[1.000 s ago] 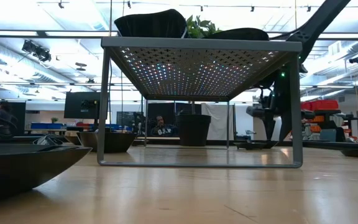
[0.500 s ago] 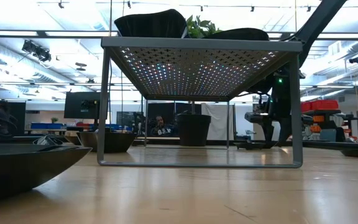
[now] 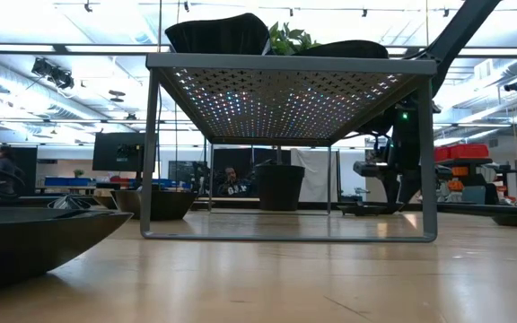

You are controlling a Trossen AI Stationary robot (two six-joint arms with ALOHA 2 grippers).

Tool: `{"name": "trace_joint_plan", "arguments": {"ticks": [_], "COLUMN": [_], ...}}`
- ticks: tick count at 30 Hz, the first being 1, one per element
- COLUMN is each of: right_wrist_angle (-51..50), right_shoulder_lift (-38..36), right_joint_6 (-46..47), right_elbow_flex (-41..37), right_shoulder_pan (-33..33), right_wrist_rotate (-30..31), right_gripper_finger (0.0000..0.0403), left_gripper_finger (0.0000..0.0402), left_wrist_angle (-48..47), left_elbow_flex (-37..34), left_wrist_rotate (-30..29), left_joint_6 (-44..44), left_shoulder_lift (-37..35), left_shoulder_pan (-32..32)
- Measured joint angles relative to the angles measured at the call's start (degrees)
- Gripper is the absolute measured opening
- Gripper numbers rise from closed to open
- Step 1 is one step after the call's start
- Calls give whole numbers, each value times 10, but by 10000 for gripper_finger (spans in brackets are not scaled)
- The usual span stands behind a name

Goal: Pick & Place Mini shaped plates
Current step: Stack the black bowl on top of the black bowl on the shelf

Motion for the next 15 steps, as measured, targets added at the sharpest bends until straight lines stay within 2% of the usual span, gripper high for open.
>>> {"name": "trace_joint_plan", "arguments": {"ticks": [15], "right_wrist_angle": [-2], "right_shoulder_lift": [-14], "right_joint_6": [0], "right_elbow_flex": [0], "right_shoulder_pan": [0], "right_wrist_rotate": [-2], "right_gripper_finger": [39], "left_gripper_finger": [23], "left_wrist_angle": [0], "left_elbow_flex": [0], "left_wrist_rotate": [0], "left_joint_6": [0], "left_shoulder_lift": [0], "left_shoulder_pan": [0]}}
